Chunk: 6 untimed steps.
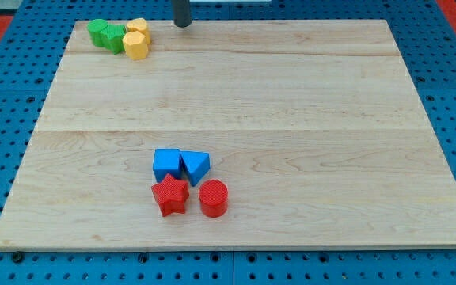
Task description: Slightly move the green star towards down
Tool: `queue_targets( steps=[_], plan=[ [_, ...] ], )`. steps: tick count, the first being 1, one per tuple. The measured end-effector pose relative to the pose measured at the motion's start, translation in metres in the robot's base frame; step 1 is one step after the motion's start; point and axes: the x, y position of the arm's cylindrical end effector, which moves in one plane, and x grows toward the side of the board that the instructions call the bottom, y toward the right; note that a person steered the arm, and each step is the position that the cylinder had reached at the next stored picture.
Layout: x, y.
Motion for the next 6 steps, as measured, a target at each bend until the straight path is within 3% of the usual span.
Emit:
queue_targets(
  steps=[3,5,6],
  plan=[
    [0.0,-0.085],
    [0.041,-0.112],
    [0.004,-0.111]
  ],
)
